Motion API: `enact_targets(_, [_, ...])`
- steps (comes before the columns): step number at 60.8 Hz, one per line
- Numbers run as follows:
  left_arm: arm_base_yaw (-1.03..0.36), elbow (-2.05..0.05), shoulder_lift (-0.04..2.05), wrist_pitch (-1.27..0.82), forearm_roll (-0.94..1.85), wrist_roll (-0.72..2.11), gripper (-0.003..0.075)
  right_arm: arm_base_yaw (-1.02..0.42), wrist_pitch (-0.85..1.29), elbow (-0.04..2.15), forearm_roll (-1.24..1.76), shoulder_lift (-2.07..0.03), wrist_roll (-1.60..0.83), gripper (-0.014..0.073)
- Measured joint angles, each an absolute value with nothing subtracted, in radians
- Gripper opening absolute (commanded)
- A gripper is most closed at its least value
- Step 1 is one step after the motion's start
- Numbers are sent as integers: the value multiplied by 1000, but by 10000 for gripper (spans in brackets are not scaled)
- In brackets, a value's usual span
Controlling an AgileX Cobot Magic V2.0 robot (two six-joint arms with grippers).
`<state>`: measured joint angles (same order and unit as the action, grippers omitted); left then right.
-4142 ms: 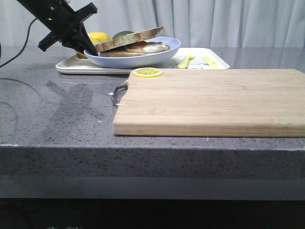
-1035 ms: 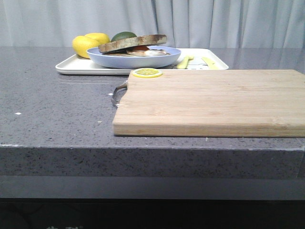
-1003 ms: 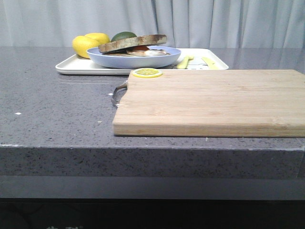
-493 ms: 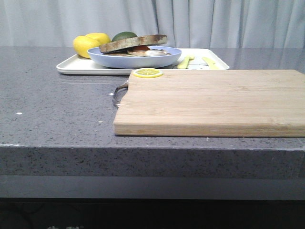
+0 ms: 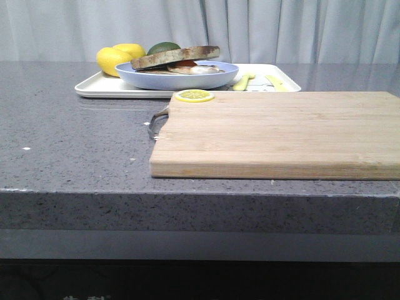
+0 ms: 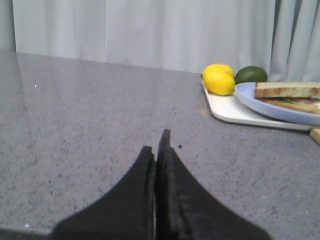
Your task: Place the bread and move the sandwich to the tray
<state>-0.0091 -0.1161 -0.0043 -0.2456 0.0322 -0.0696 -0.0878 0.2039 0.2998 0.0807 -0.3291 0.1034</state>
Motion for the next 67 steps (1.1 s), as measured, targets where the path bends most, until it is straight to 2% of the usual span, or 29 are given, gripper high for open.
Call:
enact_targets(12, [-4,4,-4,-156,34,-70,-20,-88,204,300,81,-329,103,-61])
enact_targets(67, [-4,4,-4,-154,34,-71,-20,-88,204,300,81,-329,103,-61])
